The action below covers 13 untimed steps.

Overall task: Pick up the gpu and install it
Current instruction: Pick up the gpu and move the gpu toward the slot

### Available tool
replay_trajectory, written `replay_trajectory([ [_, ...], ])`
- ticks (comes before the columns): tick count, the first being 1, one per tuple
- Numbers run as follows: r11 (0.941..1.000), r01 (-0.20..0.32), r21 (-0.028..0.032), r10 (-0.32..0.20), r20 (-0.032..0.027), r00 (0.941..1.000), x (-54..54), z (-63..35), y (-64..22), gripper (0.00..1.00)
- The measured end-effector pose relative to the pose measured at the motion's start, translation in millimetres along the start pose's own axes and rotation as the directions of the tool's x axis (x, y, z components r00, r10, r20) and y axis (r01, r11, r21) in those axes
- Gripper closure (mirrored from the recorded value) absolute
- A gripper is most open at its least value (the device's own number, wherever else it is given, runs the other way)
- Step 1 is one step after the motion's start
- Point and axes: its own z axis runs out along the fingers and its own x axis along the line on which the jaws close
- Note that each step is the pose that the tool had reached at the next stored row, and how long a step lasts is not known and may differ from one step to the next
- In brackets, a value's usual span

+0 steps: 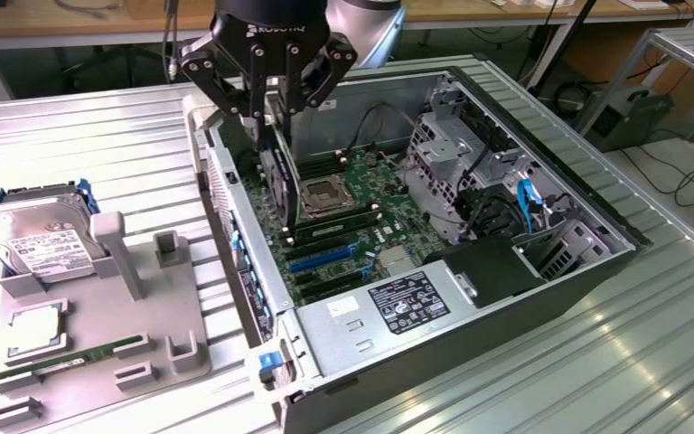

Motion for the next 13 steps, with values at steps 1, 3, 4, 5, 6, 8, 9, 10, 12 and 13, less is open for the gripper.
replay_trajectory([
  [1, 1.0, 0.0, 0.0, 0.0, 0.0, 1.0, -1.5, 0.2, 0.2, 0.74],
  [3, 1.0, 0.0, 0.0001, 0.0, 0.0, 1.0, -3.7, 0.6, 0.5, 0.74],
  [4, 1.0, 0.0, 0.0002, 0.0, 0.0, 1.0, -4.8, 0.8, 0.7, 0.74],
  [5, 1.0, 0.0, 0.0001, 0.0, 0.0001, 1.0, -5.8, 1.1, 0.8, 0.74],
  [6, 1.0, 0.0, 0.0002, 0.0, 0.0, 1.0, -7.1, 1.3, 1.0, 0.74],
  [8, 1.0, 0.0, 0.0002, 0.0, 0.0, 1.0, -9.7, 1.8, 1.6, 0.74],
  [9, 1.0, 0.0, 0.0003, 0.0, 0.0, 1.0, -11.0, 2.1, 1.9, 0.74],
  [10, 1.0, 0.0, 0.0003, 0.0, 0.0, 1.0, -12.3, 2.4, 2.3, 0.74],
  [12, 1.0, 0.0, 0.0002, 0.0, 0.0001, 1.0, -15.2, 3.2, 3.2, 0.74],
  [13, 1.0, 0.0, 0.0002, 0.0, 0.0, 1.0, -17.8, 3.9, 3.8, 0.74],
])
